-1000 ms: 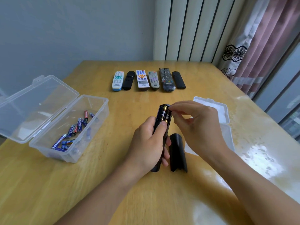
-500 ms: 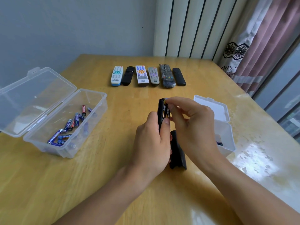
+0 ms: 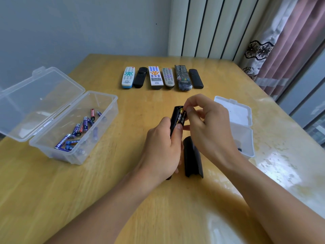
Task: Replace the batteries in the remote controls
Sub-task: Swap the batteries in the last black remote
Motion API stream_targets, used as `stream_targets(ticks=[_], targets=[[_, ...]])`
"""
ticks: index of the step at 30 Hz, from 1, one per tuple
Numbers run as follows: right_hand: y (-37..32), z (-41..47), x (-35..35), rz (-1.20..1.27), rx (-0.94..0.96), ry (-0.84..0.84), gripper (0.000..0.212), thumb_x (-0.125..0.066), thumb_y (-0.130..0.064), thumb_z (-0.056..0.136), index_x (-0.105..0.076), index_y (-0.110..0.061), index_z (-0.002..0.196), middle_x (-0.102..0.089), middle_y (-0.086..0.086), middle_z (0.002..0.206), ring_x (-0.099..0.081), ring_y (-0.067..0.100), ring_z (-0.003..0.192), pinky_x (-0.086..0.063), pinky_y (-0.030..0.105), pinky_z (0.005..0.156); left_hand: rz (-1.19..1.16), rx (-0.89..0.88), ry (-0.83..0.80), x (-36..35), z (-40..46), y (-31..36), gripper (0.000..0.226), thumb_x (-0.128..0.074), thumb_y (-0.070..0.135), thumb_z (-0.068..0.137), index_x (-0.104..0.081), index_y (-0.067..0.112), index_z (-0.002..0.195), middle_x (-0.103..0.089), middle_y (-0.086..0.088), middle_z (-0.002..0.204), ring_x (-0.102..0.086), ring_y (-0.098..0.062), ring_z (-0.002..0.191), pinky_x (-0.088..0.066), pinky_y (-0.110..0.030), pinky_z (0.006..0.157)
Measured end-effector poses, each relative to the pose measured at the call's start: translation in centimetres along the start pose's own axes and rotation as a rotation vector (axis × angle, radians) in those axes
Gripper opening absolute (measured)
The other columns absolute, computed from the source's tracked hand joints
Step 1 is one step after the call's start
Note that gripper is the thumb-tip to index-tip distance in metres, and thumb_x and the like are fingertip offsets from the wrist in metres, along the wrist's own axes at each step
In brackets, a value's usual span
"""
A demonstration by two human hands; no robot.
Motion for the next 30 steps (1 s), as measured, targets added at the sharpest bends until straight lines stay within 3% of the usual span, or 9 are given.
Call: stream_targets(ticks=[5,9,11,16,19,23,26,28,30], targets=[[0.0,0.1,0.5,0.025,-0.025,-0.018,0.017,-0.049,-0.011,0.095,-0.062,-0.018,0.087,-0.066,-0.006,0.084,-0.07,0.021,0.087,-0.059,0.049,0.074,-0.034,0.023,-0.006,0.4,0.7,-0.5,0.026,-0.044,0.029,0.107,-0.048,0.02,0.083,-0.063,-0.01,0.07,-0.058,-0.021,0.04,-0.046,-0.028,0.036],[-0.6,-0.2,1.5,0.004,0.043,0.058,0.009,-0.065,-0.018,0.09,-0.067,-0.019,0.082,-0.069,-0.013,0.079,-0.068,0.004,0.084,-0.057,0.021,0.069,-0.085,0.017,-0.002,0.8,1.1,-0.3,0.026,-0.044,0.03,0.108,-0.05,0.021,0.084,-0.063,-0.003,0.067,-0.059,-0.024,0.042,-0.048,-0.031,0.037],[-0.7,-0.3,1.6,0.013,0.05,0.087,0.009,-0.075,-0.021,0.087,-0.069,-0.019,0.08,-0.07,-0.012,0.075,-0.069,0.002,0.079,-0.055,0.016,0.065,-0.085,0.017,-0.007,0.7,1.1,-0.3,0.026,-0.044,0.03,0.107,-0.051,0.02,0.085,-0.064,-0.003,0.068,-0.059,-0.024,0.042,-0.048,-0.031,0.037],[0.2,0.0,1.5,0.25,-0.05,0.081,0.008,-0.082,-0.016,0.083,-0.073,-0.015,0.085,-0.075,-0.004,0.076,-0.073,0.011,0.072,-0.06,0.027,0.069,-0.091,0.013,-0.007,0.6,1.1,-0.2,0.024,-0.045,0.031,0.107,-0.053,0.022,0.086,-0.065,-0.005,0.07,-0.06,-0.022,0.043,-0.049,-0.032,0.037],[0.5,-0.1,1.3,0.308,-0.065,0.056,0.006,-0.082,-0.016,0.083,-0.076,-0.017,0.084,-0.077,-0.005,0.075,-0.074,0.01,0.071,-0.06,0.026,0.069,-0.108,0.036,-0.014,0.6,1.3,-0.3,0.023,-0.046,0.031,0.106,-0.054,0.021,0.087,-0.065,-0.006,0.069,-0.06,-0.025,0.043,-0.051,-0.034,0.038],[-1.1,0.4,1.6,0.399,-0.034,0.153,0.006,-0.081,-0.013,0.084,-0.076,-0.014,0.084,-0.076,0.002,0.075,-0.075,0.02,0.071,-0.063,0.035,0.071,-0.307,0.19,-0.06,1.1,1.9,-0.8,0.026,-0.046,0.033,0.106,-0.055,0.012,0.095,-0.063,-0.005,0.066,-0.058,-0.025,0.045,-0.049,-0.033,0.041],[-4.0,1.6,-1.4,0.462,-0.039,-0.034,0.008,-0.081,-0.009,0.083,-0.073,-0.007,0.082,-0.076,0.008,0.072,-0.075,0.02,0.066,-0.062,0.031,0.066,-0.43,0.354,-0.072,2.3,2.4,-1.3,0.029,-0.041,0.034,0.107,-0.056,0.012,0.094,-0.063,-0.004,0.059,-0.057,-0.022,0.044,-0.047,-0.029,0.041],[-6.3,2.3,-5.5,0.534,-0.117,-0.231,0.011,-0.081,-0.004,0.081,-0.071,0.002,0.081,-0.074,0.015,0.071,-0.073,0.018,0.062,-0.061,0.026,0.063,-0.421,0.431,-0.085,3.1,2.4,-1.8,0.03,-0.036,0.025,0.105,-0.057,0.009,0.092,-0.062,-0.004,0.054,-0.057,-0.02,0.042,-0.046,-0.026,0.042],[-8.5,3.0,-9.9,0.567,-0.183,-0.384,0.013,-0.08,0.001,0.081,-0.068,0.008,0.08,-0.07,0.02,0.067,-0.07,0.02,0.059,-0.063,0.031,0.065,-0.41,0.447,-0.11,3.6,2.1,-2.1,0.028,-0.035,0.01,0.102,-0.057,0.007,0.085,-0.06,-0.006,0.056,-0.056,-0.02,0.044,-0.046,-0.026,0.046]])
Point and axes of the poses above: each hand's wrist, its own z-axis towards the middle knuckle, its own x-axis out of the back of the hand, y = z × x, the point moved 5 cm from there along z, towards the middle knuckle
